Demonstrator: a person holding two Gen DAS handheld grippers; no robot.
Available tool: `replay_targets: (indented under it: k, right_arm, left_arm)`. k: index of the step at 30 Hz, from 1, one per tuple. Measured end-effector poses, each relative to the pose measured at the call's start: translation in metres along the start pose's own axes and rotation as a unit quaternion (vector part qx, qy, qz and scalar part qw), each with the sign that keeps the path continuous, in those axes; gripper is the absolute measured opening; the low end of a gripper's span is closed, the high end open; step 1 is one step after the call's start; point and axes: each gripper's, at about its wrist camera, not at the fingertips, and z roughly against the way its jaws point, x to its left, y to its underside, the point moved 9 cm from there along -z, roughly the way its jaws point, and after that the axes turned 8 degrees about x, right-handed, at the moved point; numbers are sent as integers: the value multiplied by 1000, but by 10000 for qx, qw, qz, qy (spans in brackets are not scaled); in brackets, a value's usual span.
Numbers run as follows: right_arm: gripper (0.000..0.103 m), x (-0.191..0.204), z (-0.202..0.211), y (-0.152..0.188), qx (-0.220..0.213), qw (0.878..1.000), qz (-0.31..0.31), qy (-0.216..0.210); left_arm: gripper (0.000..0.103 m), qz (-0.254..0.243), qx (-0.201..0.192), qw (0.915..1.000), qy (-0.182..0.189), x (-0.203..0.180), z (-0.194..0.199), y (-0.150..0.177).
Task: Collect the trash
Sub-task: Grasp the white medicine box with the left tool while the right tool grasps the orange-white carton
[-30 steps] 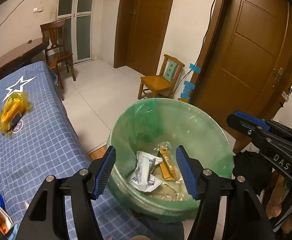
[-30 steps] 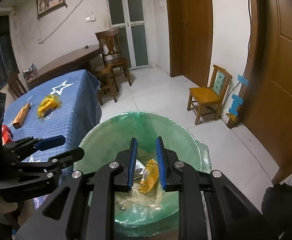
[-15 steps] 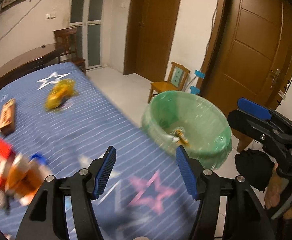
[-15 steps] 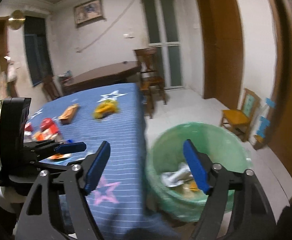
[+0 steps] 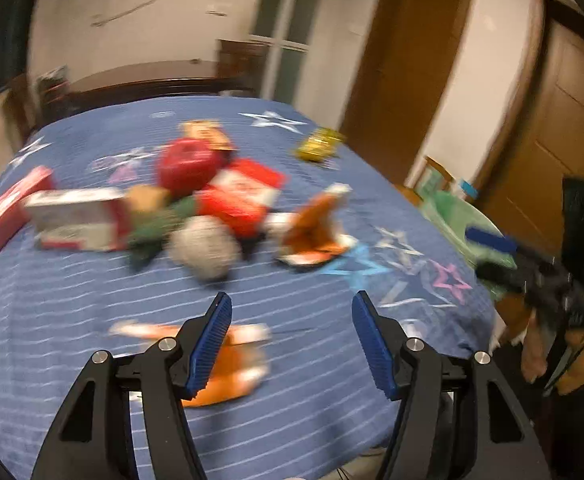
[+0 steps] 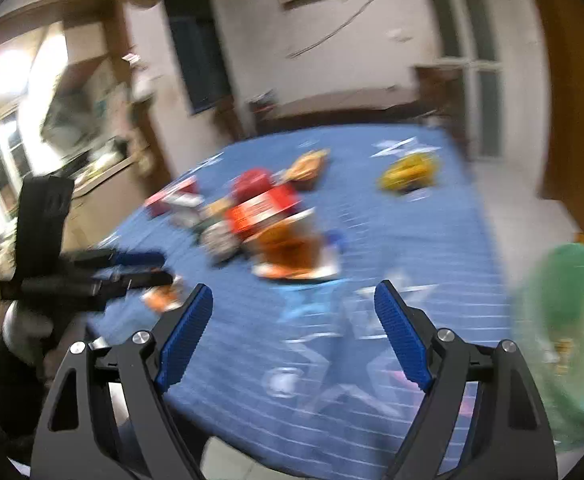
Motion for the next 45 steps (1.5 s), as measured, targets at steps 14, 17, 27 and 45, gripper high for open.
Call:
replay_targets:
  k: [14, 17, 27, 45]
  right_arm:
    - [80, 103, -100, -9, 1000, 9830, 950, -1213]
    - [80, 104, -110, -16, 1097, 9814, 1060, -1165]
    - [80, 112, -137, -21, 1544, 9671, 1564, -1282]
    - [68, 131, -171, -29, 1836, 9518, 1871, -1591]
  left_arm:
    - [64, 427, -75, 9973, -594, 145, 39, -15]
    - [64, 76, -96, 9977, -670, 158, 45, -34]
    - [67, -2024, 557, 9763, -532, 164, 18, -95]
    - [67, -3069, 1679, 9367, -173, 187, -65, -83]
